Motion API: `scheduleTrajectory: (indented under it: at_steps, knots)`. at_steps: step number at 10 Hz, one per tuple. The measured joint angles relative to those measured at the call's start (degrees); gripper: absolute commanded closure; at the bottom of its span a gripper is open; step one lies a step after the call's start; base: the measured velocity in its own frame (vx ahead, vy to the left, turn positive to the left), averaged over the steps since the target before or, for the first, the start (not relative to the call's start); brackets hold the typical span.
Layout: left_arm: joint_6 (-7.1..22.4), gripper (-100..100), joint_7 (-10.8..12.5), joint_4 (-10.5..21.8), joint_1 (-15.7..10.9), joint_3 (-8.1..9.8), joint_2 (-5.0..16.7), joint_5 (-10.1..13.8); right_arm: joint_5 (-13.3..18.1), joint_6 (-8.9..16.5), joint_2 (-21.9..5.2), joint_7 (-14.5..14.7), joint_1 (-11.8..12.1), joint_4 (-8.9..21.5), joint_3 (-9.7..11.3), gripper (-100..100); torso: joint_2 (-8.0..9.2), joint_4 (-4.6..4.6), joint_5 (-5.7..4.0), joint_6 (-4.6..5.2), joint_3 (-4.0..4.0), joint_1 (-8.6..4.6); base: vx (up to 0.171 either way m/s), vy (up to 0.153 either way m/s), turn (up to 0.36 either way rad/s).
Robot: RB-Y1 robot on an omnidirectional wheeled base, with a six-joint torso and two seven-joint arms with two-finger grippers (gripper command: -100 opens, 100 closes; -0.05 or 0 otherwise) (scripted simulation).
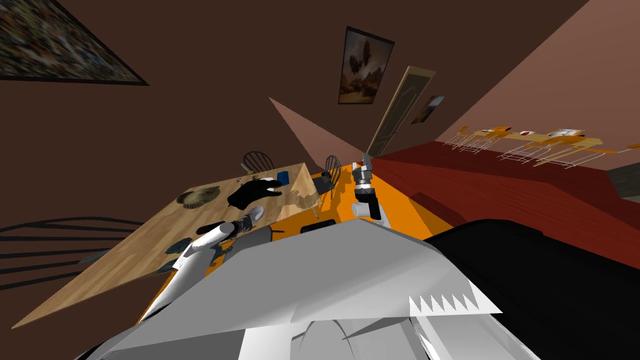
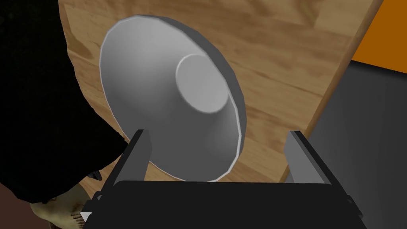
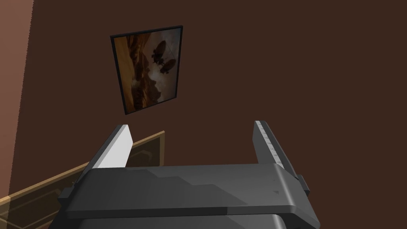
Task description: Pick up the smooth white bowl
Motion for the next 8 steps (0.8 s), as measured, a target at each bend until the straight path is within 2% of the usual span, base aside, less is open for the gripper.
scheduleTrajectory:
  at_steps: [1,2,3,4,6,7,8]
  knots:
    - [0.3,-100,-0.1,1.1,-0.1,-0.29,-0.3,0.1,0.0,0.0,0.0,0.0,0.0,0.0,0.0,0,0.03,0.01,-0.01,0.0,0.02,-0.03,0.011,0.003,-0.002]
    - [0.3,0,-0.2,1.2,-0.1,-0.32,-0.3,0.1,0.0,0.0,0.0,0.0,0.0,0.0,0.0,0,0.08,0.02,-0.02,0.0,0.04,-0.06,0.0,0.0,0.0]
    - [0.3,-100,-0.2,1.2,-0.1,-0.32,-0.3,0.1,0.0,0.0,0.0,0.0,0.0,0.0,0.0,0,0.11,0.03,-0.02,0.0,0.07,-0.07,0.012,0.042,-0.038]
    - [-0.3,-100,0.0,1.6,-0.1,-0.51,-1.0,-0.5,0.0,0.0,0.0,0.0,0.0,0.0,0.0,0,0.1,0.03,0.0,0.01,0.06,0.05,0.025,0.073,-0.047]
    - [-2.5,-100,-0.5,4.5,-1.3,-1.11,-2.3,-1.1,0.0,0.0,0.0,0.0,0.0,0.0,0.0,0,0.02,0.01,0.04,0.0,0.02,0.18,0.021,0.048,-0.022]
    - [-2.8,100,-0.5,4.7,-1.4,-1.15,-2.3,-1.2,0.0,0.0,0.0,0.0,0.0,0.0,0.0,0,0.07,0.02,0.01,-0.01,0.04,0.06,0.002,0.006,0.001]
    - [-2.8,100,-0.5,4.7,-1.4,-1.15,-2.3,-1.2,0.0,0.0,0.0,0.0,0.0,0.0,0.0,0,0.11,0.03,-0.01,-0.01,0.06,-0.03,0.0,0.0,0.0]
